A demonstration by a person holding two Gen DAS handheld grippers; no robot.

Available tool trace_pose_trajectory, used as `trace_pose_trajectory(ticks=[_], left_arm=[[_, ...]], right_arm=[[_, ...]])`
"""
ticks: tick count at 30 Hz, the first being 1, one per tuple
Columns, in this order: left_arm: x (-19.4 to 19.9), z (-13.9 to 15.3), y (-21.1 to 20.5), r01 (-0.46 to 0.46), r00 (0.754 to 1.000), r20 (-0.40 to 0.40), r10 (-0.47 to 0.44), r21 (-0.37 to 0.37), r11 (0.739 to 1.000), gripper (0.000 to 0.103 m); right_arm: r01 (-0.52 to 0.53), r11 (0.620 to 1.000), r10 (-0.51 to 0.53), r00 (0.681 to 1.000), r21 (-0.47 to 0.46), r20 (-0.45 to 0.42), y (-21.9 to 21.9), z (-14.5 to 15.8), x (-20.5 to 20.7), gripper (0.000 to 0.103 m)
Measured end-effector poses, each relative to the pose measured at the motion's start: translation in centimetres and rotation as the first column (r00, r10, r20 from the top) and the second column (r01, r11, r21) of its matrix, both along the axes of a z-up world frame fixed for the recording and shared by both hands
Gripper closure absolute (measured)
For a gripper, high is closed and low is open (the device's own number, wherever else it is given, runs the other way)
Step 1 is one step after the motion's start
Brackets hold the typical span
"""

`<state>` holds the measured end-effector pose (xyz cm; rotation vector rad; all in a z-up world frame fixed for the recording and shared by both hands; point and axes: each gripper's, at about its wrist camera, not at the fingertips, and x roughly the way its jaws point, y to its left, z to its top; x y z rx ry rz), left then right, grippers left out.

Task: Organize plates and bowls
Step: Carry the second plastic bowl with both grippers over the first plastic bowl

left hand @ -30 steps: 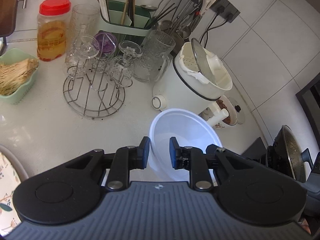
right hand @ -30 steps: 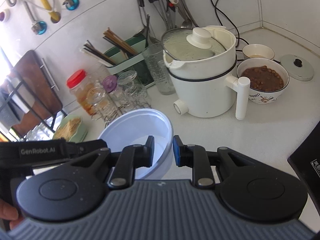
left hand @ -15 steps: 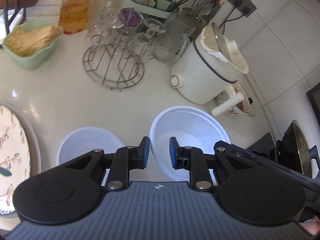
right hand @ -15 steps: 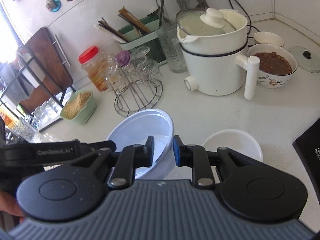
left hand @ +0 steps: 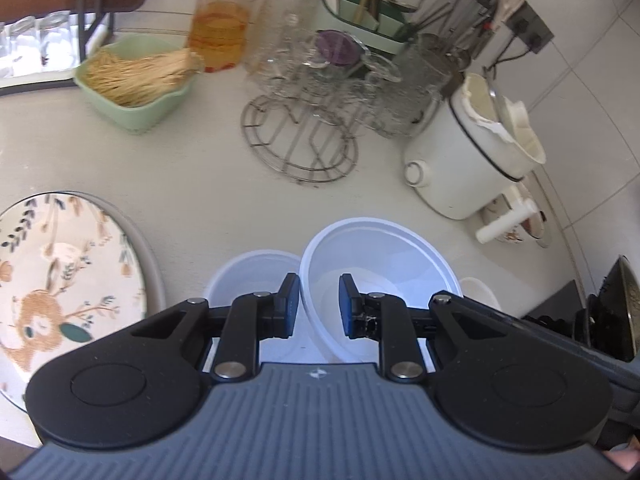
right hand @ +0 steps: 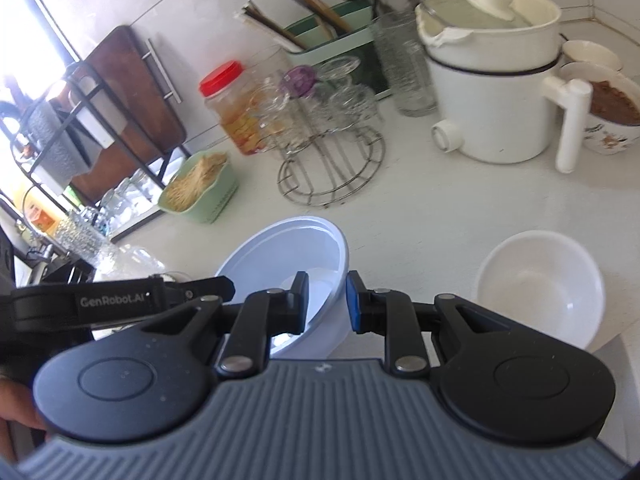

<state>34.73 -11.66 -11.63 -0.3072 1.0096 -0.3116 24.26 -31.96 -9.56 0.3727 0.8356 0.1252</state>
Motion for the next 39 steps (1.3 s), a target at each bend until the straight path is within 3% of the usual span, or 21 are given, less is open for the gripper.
trace_pose_trajectory(ticks=[6, 21, 39], left_arm=[[-0.2, -0.1, 1.3, -0.020, 1.000, 0.023, 0.019, 0.039, 0.999, 0.078], [-1.9, -1.4, 3.2, -0.100, 0.993, 0.074, 0.097, 0.037, 0.994, 0.078], [-2.1, -2.9, 4.4, -0.116, 0.993, 0.031, 0.115, 0.033, 0.993, 0.077]], right_arm=[[-0.023, 1.000, 0.023, 1.000, 0.000, 0.008, 1.6, -0.7, 0.2, 0.080], [-0.105, 0.993, 0.107, 0.994, -0.061, 0.032, 3.8, -1.8, 0.7, 0.080], [-0.118, 0.990, 0.119, 0.993, -0.078, -0.001, 5.2, -3.2, 1.7, 0.078]])
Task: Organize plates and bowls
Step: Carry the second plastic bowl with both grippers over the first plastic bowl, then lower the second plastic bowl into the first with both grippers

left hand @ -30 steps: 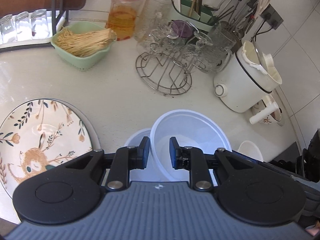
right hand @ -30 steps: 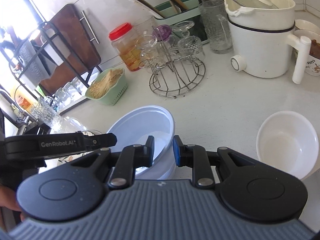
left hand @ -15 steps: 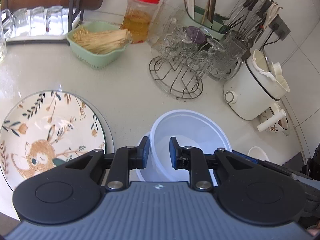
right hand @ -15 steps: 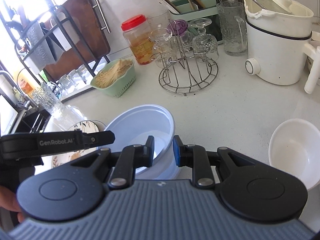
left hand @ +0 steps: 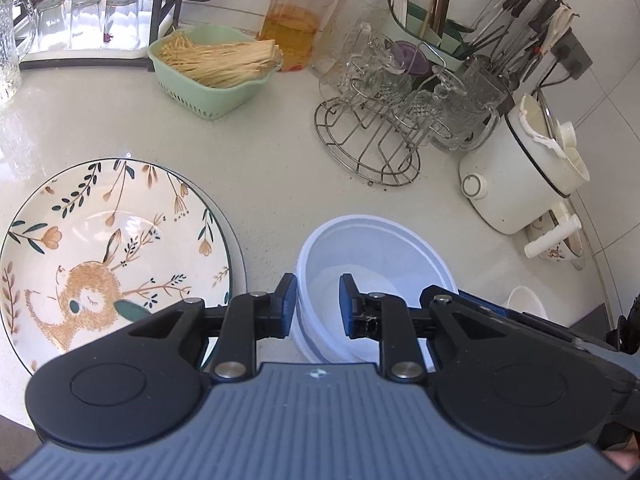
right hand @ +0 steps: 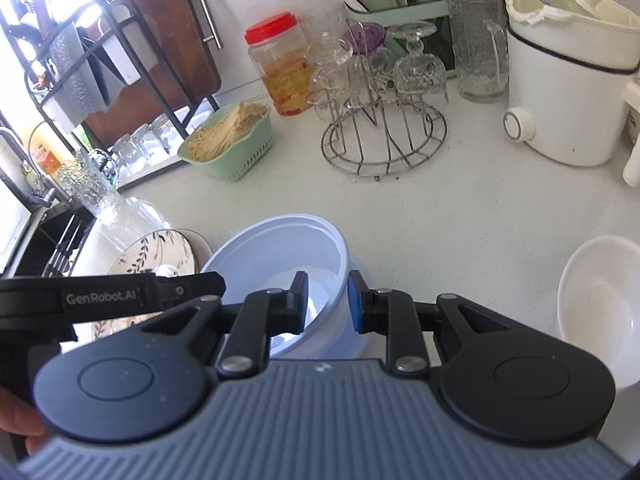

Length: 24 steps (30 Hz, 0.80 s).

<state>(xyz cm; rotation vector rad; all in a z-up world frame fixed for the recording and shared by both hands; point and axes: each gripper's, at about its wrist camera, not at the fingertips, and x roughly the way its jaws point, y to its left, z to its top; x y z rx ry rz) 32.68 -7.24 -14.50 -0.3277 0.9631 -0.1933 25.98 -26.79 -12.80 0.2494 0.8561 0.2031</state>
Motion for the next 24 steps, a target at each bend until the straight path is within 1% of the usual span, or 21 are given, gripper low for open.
trace_pose_trajectory(ticks=[3, 5, 6, 7, 12, 19, 24], left_arm=[[-0.2, -0.1, 0.0, 0.010, 1.000, -0.006, -0.010, 0.005, 1.000, 0.075], [-0.4, -0.1, -0.1, 0.019, 1.000, -0.010, -0.019, 0.007, 1.000, 0.075], [-0.6, -0.2, -0.2, 0.027, 1.000, -0.009, -0.027, 0.009, 1.000, 0.075], [-0.7, -0.2, -0.2, 0.034, 0.999, -0.010, -0.034, 0.010, 0.999, 0.075], [-1.2, 0.8, -0.3, 0.068, 0.998, -0.002, -0.068, 0.020, 0.997, 0.075], [-2.2, 4.7, -0.5, 0.109, 0.993, 0.042, -0.110, 0.034, 0.993, 0.075], [-2.7, 7.0, -0.8, 0.112, 0.991, 0.072, -0.114, 0.036, 0.993, 0.075]], right_arm=[[0.022, 1.000, -0.022, 1.000, 0.011, -0.006, 0.0, -0.3, -0.2, 0.077], [0.038, 0.999, -0.037, 0.999, 0.021, -0.012, 0.0, -0.4, -0.4, 0.068], [0.047, 0.999, -0.047, 0.999, 0.024, -0.009, 0.1, -0.4, -0.5, 0.062], [0.056, 0.998, -0.056, 0.998, 0.026, -0.004, 0.1, -0.3, -0.7, 0.061], [0.095, 0.994, -0.096, 0.995, 0.046, 0.009, 0.0, 0.3, -1.5, 0.061], [0.122, 0.990, -0.125, 0.991, 0.065, 0.037, -0.5, 3.1, -2.9, 0.061], [0.108, 0.993, -0.112, 0.992, 0.051, 0.064, -0.9, 5.1, -3.8, 0.061]])
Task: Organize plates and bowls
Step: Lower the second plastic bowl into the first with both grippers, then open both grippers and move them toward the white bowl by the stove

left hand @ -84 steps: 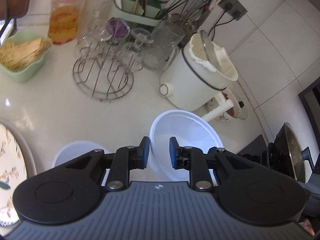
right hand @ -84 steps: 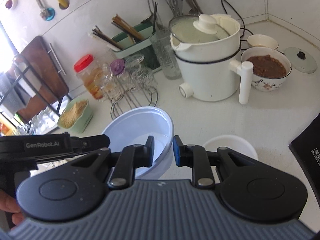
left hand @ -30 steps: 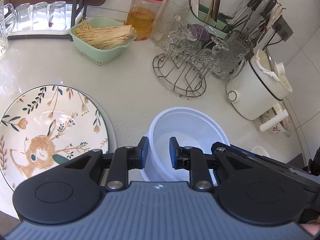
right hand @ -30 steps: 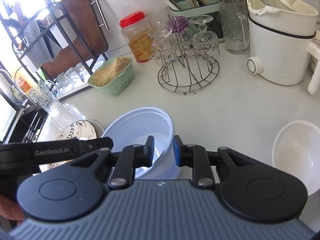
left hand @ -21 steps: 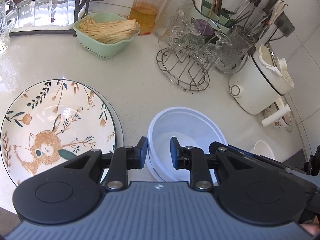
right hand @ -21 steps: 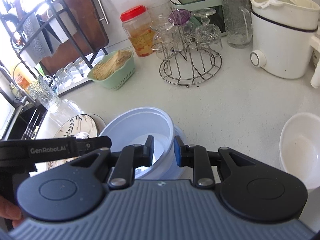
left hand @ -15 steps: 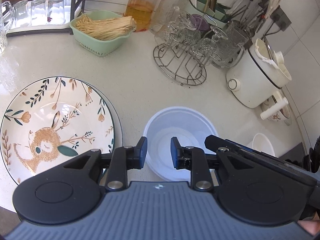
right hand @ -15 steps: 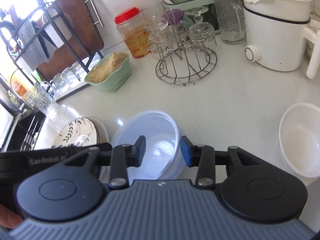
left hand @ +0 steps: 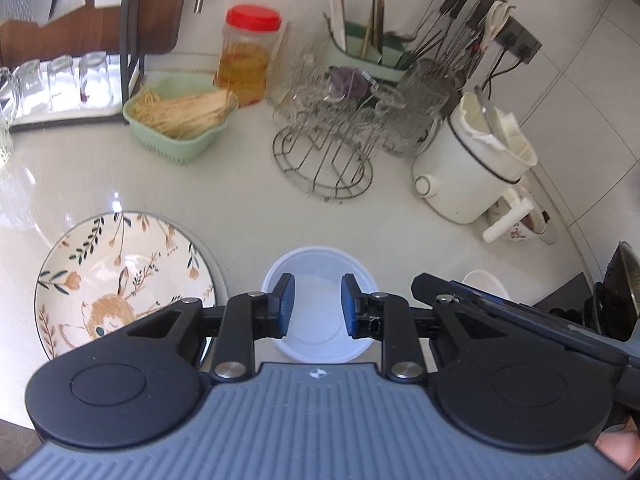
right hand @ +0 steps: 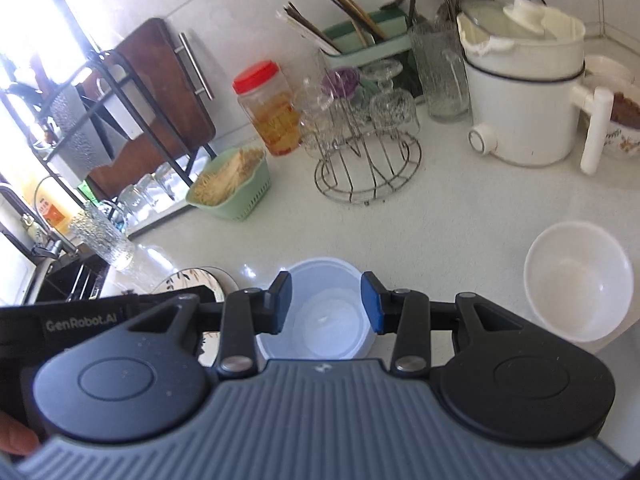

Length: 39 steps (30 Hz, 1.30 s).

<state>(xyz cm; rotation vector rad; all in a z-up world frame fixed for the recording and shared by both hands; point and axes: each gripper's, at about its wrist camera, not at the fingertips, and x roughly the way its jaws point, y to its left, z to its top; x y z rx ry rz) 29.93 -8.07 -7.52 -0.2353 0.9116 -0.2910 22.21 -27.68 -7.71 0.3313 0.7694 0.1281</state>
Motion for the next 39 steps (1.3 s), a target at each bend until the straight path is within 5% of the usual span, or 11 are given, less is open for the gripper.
trace_pose_trajectory(ticks=[20, 35, 39], left_arm=[[-1.6, 2.1, -5.2, 0.102, 0.994, 0.054, -0.099, -0.041, 0.994, 0.075], [-1.5, 0.9, -11.0, 0.281, 0.959, 0.045, -0.280, -0.006, 0.960, 0.075], [-1.3, -0.1, -12.4, 0.303, 0.953, 0.029, -0.303, 0.010, 0.953, 0.068]], right_arm=[[0.065, 0.991, -0.053, 0.993, -0.114, 0.107, -4.4, 4.2, -4.3, 0.061], [0.246, 0.955, -0.228, 0.967, -0.166, 0.116, -8.7, 2.2, -7.7, 0.061], [0.288, 0.941, -0.271, 0.956, -0.180, 0.115, -9.5, 1.1, -8.1, 0.061]])
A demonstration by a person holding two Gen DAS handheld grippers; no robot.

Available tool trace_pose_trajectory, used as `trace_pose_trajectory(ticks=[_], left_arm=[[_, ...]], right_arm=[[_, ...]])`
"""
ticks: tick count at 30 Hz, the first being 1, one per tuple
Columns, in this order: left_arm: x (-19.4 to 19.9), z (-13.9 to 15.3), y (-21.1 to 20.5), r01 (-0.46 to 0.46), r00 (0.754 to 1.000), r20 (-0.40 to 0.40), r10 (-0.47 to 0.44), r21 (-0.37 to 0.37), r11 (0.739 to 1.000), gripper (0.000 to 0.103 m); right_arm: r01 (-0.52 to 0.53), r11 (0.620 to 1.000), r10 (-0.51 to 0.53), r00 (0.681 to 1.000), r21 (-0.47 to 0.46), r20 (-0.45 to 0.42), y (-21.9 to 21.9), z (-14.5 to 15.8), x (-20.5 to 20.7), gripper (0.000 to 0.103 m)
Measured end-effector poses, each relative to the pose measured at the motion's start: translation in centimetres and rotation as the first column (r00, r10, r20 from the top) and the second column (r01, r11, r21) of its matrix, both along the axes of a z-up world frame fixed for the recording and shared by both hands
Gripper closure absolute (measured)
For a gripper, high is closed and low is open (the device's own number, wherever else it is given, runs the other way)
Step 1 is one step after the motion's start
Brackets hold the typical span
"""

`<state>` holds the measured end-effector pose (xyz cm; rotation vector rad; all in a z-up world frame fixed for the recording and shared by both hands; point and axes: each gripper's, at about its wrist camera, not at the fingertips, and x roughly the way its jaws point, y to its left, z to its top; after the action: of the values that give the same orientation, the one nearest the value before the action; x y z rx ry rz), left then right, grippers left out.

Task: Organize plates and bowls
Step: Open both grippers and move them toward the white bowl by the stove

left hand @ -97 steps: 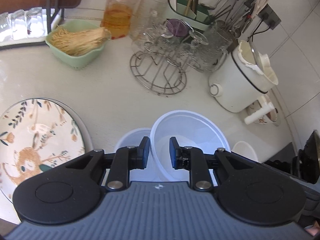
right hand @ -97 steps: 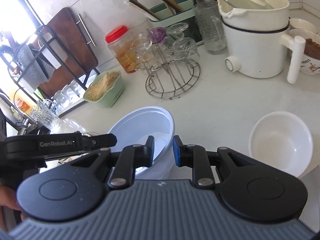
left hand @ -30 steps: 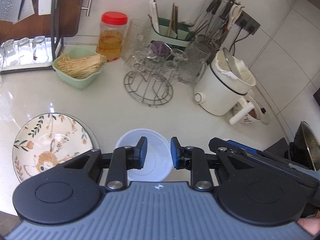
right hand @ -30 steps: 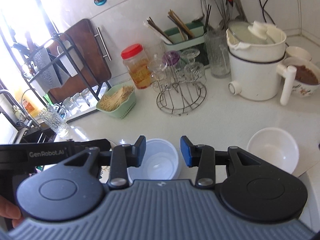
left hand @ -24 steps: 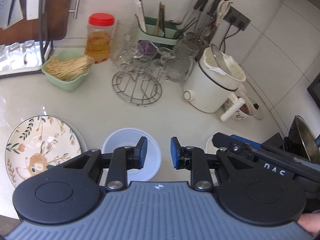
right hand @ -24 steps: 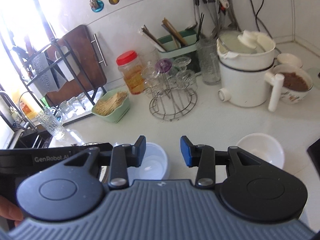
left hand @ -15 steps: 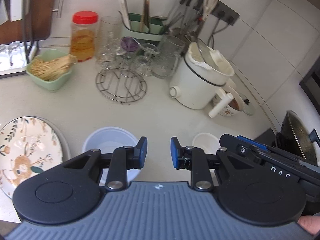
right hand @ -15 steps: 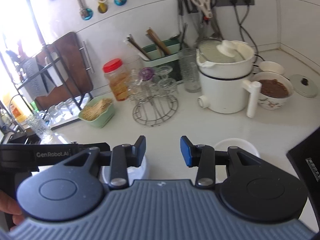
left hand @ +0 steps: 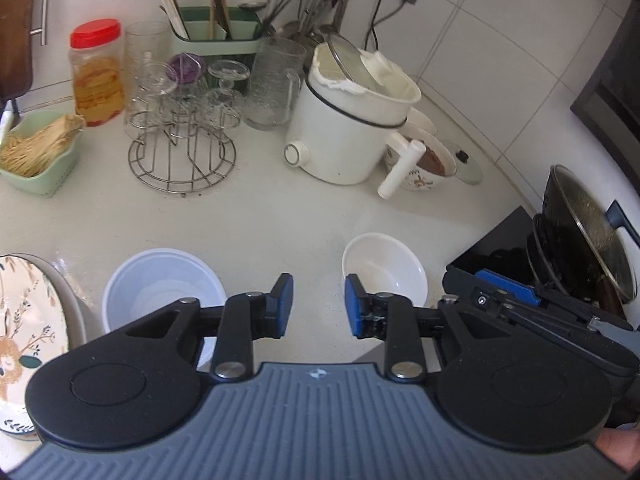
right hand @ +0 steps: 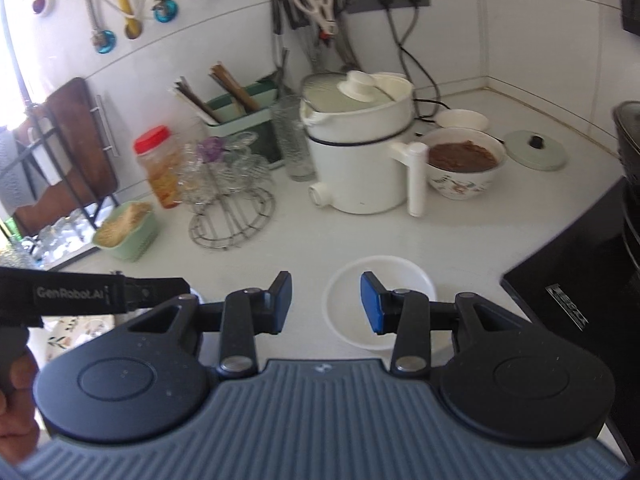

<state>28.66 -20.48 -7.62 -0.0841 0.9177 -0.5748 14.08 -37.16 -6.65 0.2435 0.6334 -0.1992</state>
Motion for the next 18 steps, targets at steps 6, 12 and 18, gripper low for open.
trace_pose_trajectory(ticks=[6, 12, 18], left_arm=[[1.2, -2.7, -1.6, 0.021, 0.999, -0.042, -0.019, 0.028, 0.999, 0.068], [2.8, -4.3, -4.5, 0.060, 0.998, -0.008, -0.060, 0.050, 0.997, 0.067], [4.5, -6.2, -7.1, 0.130, 0.991, -0.024, -0.129, 0.011, 0.992, 0.062]], right_arm=[[0.037, 0.998, -0.036, 0.999, -0.042, 0.010, -0.8, -2.0, 0.1, 0.063], [0.089, 0.994, -0.088, 0.996, -0.061, 0.010, -2.4, -4.2, 0.5, 0.063], [0.100, 0.985, -0.096, 0.995, -0.141, 0.035, -3.1, -5.6, 1.1, 0.063]])
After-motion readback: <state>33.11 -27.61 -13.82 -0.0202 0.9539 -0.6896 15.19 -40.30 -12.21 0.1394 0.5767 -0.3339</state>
